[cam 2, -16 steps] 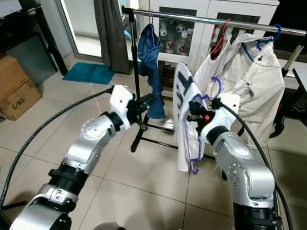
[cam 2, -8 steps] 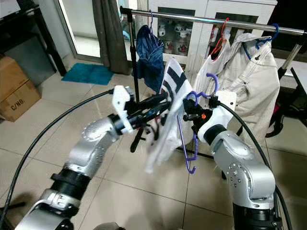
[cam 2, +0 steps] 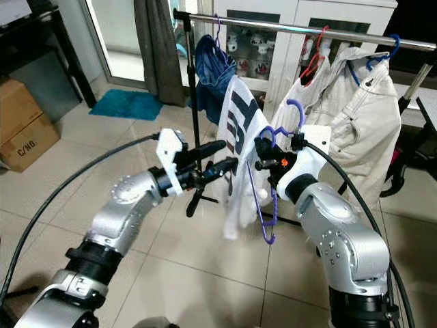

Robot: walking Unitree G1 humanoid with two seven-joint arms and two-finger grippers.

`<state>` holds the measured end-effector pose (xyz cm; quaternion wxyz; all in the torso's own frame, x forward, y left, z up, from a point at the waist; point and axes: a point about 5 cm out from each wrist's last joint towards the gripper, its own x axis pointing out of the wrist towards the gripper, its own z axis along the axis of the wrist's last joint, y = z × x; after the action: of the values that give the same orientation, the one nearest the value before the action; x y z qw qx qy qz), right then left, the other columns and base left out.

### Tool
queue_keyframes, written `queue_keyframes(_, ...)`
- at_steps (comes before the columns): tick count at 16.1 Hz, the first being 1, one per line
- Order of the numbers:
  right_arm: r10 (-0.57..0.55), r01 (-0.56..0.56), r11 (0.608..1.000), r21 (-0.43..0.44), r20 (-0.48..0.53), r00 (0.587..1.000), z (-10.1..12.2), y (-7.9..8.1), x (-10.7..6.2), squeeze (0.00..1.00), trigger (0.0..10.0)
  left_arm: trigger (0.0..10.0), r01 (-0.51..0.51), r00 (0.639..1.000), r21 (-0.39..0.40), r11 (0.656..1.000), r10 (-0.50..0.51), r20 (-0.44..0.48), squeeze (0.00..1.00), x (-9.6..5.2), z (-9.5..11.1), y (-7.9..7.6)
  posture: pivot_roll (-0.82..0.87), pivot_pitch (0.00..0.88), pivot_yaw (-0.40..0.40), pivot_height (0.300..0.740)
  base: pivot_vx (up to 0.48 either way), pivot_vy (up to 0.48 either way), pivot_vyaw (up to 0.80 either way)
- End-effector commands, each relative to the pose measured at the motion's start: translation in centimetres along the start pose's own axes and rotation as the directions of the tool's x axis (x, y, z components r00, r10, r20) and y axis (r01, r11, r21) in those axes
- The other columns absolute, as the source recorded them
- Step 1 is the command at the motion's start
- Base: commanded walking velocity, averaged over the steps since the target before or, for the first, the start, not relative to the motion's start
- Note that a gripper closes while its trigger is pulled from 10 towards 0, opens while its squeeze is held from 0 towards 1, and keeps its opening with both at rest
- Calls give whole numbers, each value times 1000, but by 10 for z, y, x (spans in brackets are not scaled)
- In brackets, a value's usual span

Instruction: Hang hanger

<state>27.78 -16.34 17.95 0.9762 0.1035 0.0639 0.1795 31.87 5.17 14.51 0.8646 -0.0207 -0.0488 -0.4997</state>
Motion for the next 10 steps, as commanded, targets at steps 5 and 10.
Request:
queue_keyframes(5, 30, -30, 999, -12, 41, 999, 10, 11, 0, 0, 10000, 10000, -129, 988, 170, 977, 140, -59, 0, 14, 2, 14, 55, 0, 61, 740, 0, 0, 0)
queue_keyframes(10, 33, -32, 999, -12, 46, 998, 10, 13, 0, 0, 10000, 10000, 19, 999, 120, 993, -15, -40, 0, 29, -1, -5, 45, 0, 67, 740, 0, 0, 0)
